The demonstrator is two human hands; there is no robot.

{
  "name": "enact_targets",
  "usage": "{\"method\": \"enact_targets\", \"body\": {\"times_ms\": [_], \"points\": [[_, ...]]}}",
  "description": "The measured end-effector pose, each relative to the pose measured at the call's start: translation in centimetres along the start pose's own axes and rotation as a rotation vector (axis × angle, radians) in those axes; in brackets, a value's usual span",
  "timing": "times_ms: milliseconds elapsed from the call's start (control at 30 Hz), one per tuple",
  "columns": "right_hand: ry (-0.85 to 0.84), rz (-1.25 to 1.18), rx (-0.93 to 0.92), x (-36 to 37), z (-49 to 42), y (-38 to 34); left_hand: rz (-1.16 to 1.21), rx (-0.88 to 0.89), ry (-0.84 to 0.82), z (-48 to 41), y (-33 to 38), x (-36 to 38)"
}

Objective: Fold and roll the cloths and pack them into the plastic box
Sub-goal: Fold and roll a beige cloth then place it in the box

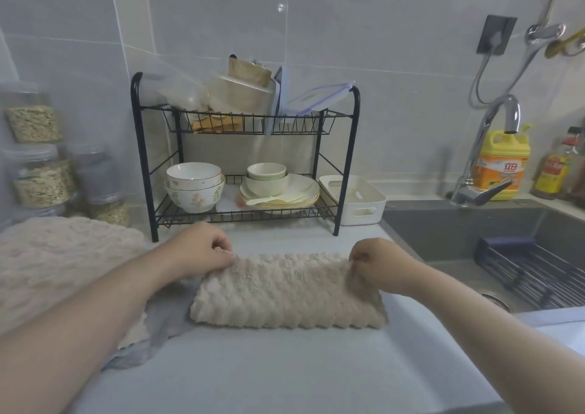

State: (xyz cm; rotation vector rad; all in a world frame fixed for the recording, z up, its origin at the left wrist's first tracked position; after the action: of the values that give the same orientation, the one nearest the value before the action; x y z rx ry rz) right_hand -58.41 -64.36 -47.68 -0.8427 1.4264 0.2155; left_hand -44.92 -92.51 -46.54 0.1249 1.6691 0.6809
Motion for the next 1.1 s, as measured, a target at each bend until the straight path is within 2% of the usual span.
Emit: {"method": "enact_targets", "body": {"times_ms": [167,300,533,767,833,967,1100], "points": [[-0.006,0.038,0.001,2.2,-3.4,1.4,-0.027,-0.020,-0.001,-3.0,-1.2,2.4],[0.006,0.077,-0.011,2.3,-4.7,2.3,-0.149,-0.043,-0.013,-4.0,-1.9,2.8],[-0.020,0.189,-0.029,1.2,-5.7,1.5,-0.172,-0.135,0.094,-4.9,-1.9,2.8],[-0.079,0.364,-0.022,1.9,-6.8,0.8,-0.243,-0.128,0.045,-5.2,-2.3,3.5],[-0.084,0.343,-0.037,2.1,-7.2,1.0,-0.247,-0.126,0.050,-5.1,-2.4,3.4],[-0.061,0.152,-0.037,2.7,-6.6,2.1,-0.285,-0.175,0.026,-4.9,-2.7,3.1],[0.013,0.002,-0.053,3.2,-5.8,3.2,-0.277,-0.195,-0.025,-4.7,-3.1,3.1]]}}
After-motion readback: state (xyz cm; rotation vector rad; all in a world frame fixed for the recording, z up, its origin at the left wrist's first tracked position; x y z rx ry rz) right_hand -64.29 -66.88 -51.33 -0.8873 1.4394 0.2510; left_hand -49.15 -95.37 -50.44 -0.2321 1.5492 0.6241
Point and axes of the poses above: each hand's wrist, its own z-axis away from the middle knuckle, its own x-axis out of the palm, y = z × x, the point moved 2 cm from there along -z, towards the middle knuckle, and after that the axes turned 4 degrees about -x, right-handed, at the moved point
